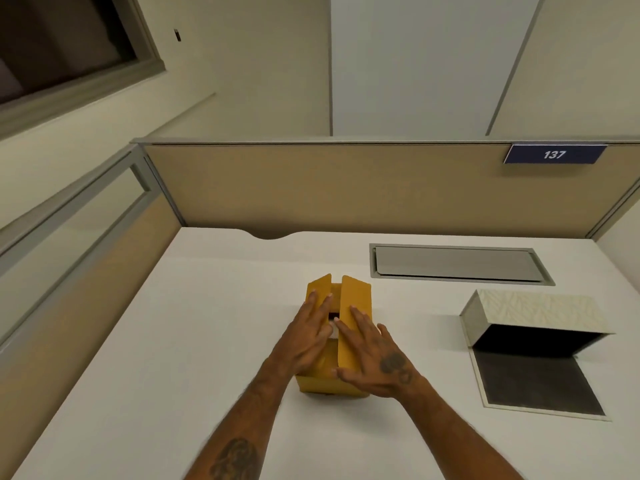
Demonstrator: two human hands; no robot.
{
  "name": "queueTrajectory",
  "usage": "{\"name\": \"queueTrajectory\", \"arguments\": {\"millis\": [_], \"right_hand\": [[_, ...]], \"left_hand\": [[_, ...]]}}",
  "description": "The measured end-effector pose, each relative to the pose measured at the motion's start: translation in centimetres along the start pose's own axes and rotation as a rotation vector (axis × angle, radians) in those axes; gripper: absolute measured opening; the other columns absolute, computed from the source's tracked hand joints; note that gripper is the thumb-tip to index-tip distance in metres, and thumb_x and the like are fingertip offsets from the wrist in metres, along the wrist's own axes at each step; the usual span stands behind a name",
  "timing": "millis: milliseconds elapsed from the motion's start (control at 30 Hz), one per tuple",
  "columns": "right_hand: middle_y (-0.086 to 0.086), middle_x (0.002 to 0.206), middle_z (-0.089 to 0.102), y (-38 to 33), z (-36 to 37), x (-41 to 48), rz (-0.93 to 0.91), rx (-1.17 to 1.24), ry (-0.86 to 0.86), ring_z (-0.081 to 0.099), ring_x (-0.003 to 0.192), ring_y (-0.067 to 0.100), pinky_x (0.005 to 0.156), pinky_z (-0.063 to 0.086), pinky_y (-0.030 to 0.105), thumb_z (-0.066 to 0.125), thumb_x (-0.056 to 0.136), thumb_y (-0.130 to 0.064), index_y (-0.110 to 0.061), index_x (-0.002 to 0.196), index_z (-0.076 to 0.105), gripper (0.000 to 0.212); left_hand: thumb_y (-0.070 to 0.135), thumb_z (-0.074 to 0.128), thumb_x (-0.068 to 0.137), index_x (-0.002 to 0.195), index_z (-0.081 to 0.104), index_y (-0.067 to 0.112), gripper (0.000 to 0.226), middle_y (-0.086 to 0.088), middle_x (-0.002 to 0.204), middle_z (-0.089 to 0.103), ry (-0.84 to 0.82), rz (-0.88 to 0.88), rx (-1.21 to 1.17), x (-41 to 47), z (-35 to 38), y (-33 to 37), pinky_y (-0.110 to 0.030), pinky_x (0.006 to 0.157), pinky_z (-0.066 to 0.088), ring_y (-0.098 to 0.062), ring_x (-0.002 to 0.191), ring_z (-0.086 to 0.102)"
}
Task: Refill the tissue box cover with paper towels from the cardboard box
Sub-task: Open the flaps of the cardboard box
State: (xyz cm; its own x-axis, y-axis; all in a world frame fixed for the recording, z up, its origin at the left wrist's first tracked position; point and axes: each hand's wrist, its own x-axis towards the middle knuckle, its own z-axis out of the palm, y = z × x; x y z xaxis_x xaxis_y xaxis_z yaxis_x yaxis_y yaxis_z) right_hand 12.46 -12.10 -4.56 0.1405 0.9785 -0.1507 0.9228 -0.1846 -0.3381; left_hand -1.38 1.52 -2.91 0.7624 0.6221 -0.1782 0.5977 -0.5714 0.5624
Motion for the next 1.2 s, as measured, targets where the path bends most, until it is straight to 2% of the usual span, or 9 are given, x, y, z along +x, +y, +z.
{"name": "queueTrajectory", "arguments": {"millis": [133,267,400,633,733,800,933,1067,1200], "right_hand": [[-0.005,0.166,-0.009,0.6,-2.6,-0.8,-0.065,0.017,0.072,0.015,0.151,0.024,0.117,0.03,0.043,0.037,0.08,-0.079,-0.05,0.148,0.017,0.077],[-0.009,0.166,0.003,2.6,-4.4,-2.2,-0.026,-0.014,0.18,0.016,0.151,0.016,0.12,0.029,0.041,0.033,0.075,-0.089,-0.04,0.143,0.041,0.084],[-0.007,0.161,0.028,4.8,-5.1,-2.7,0.078,-0.137,0.209,0.022,0.149,0.019,0.117,0.029,0.042,0.022,0.075,-0.09,-0.029,0.128,0.062,0.09],[-0.006,0.135,0.06,6.7,-3.0,-1.6,0.279,-0.08,0.071,0.043,0.133,0.02,0.104,0.041,0.038,0.019,0.085,-0.079,-0.025,0.115,0.068,0.079],[0.0,0.093,0.07,5.6,-2.4,-0.8,0.378,0.205,0.11,0.062,0.092,0.019,0.077,0.052,0.033,0.02,0.079,-0.086,-0.021,0.084,0.067,0.08],[0.001,0.08,0.068,4.7,-2.1,0.0,0.437,0.35,0.123,0.063,0.076,0.018,0.065,0.049,0.03,0.029,0.081,-0.082,-0.015,0.079,0.066,0.076],[0.0,0.076,0.066,3.1,-1.8,1.6,0.504,0.454,0.102,0.062,0.076,0.019,0.063,0.045,0.03,0.041,0.093,-0.063,-0.013,0.085,0.067,0.057],[0.013,0.091,0.069,2.4,-1.5,3.0,0.58,0.443,0.076,0.059,0.078,0.024,0.07,0.046,0.032,0.043,0.1,-0.037,-0.01,0.08,0.061,0.038],[0.016,0.101,0.07,1.9,-0.9,3.5,0.627,0.408,0.096,0.063,0.088,0.029,0.071,0.042,0.028,0.04,0.101,-0.032,-0.01,0.082,0.061,0.036]], "left_hand": [[0.039,0.031,0.103,0.151,0.006,0.038,0.055,0.005,0.164,0.002,0.023,0.026,-0.03,-0.5,-3.0,-1.2,-0.043,0.118,0.019,-0.02,0.148,0.014],[0.028,0.038,0.102,0.151,0.019,0.03,0.053,0.004,0.162,0.015,0.106,0.001,-0.041,-1.3,-5.4,-4.2,-0.037,0.118,0.019,-0.015,0.146,0.019],[0.027,0.042,0.1,0.152,0.02,0.018,0.057,0.002,0.163,0.012,0.14,-0.147,0.057,-1.3,-5.9,-6.9,-0.042,0.115,0.027,-0.02,0.146,0.019],[0.031,0.04,0.101,0.145,0.035,0.008,0.049,-0.008,0.159,0.024,0.134,-0.195,0.025,-0.2,-3.2,-6.1,-0.042,0.113,0.03,-0.024,0.145,0.024],[0.049,0.037,0.097,0.108,0.056,0.015,0.04,-0.012,0.121,0.063,0.077,-0.281,-0.03,0.5,-2.0,-5.1,-0.04,0.089,0.05,-0.026,0.102,0.061],[0.056,0.037,0.095,0.092,0.057,0.016,0.045,-0.009,0.099,0.068,0.042,-0.28,-0.04,0.9,-1.5,-4.5,-0.038,0.078,0.051,-0.024,0.086,0.063],[0.043,0.044,0.097,0.098,0.062,0.012,0.036,-0.01,0.092,0.068,0.029,-0.262,-0.11,1.3,-0.8,-4.2,-0.038,0.074,0.049,-0.026,0.087,0.063],[0.028,0.041,0.099,0.077,0.058,0.018,0.03,-0.002,0.074,0.062,0.03,-0.274,-0.268,1.4,-0.4,-4.0,-0.032,0.061,0.043,-0.018,0.071,0.059],[0.026,0.039,0.101,0.069,0.053,0.024,0.035,0.005,0.067,0.059,0.051,-0.275,-0.357,1.2,0.2,-3.8,-0.026,0.055,0.038,-0.008,0.062,0.054]]}}
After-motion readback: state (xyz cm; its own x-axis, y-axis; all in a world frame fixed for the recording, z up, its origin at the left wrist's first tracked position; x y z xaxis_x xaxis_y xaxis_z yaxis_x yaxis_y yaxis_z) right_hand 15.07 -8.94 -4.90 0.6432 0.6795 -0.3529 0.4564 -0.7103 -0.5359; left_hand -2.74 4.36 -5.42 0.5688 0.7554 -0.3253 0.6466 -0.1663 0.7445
